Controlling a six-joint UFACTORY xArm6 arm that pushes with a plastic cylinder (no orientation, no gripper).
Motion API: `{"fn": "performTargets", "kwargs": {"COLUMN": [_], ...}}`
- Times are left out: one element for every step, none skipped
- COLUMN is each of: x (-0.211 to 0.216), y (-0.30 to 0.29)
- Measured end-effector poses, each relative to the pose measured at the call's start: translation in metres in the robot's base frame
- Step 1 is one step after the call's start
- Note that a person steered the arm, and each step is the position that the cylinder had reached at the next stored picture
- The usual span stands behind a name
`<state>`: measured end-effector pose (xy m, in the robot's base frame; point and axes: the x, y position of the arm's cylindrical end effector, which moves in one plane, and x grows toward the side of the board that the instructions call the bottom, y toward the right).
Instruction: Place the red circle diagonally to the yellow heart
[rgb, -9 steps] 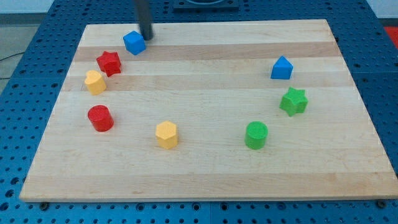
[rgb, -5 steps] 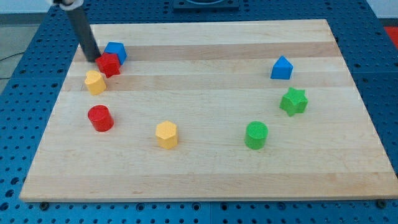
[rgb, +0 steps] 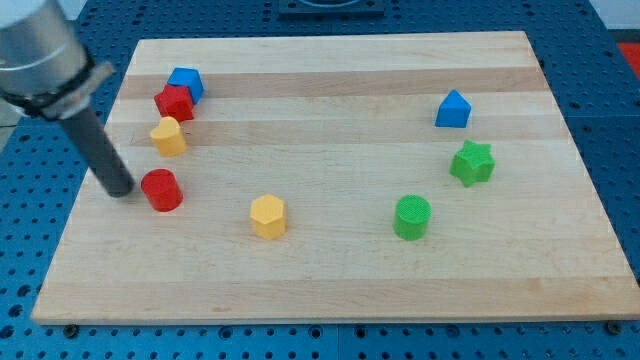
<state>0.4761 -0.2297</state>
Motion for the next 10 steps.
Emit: {"fn": "performTargets", "kwargs": {"x": [0.008, 0.052, 0.080, 0.075, 0.066, 0.064, 0.064, 0.085, 0.081, 0.039], "y": [0.047, 0.027, 0.066, 0.107, 0.129, 0.136, 0.150, 0.124, 0.067, 0.023]}}
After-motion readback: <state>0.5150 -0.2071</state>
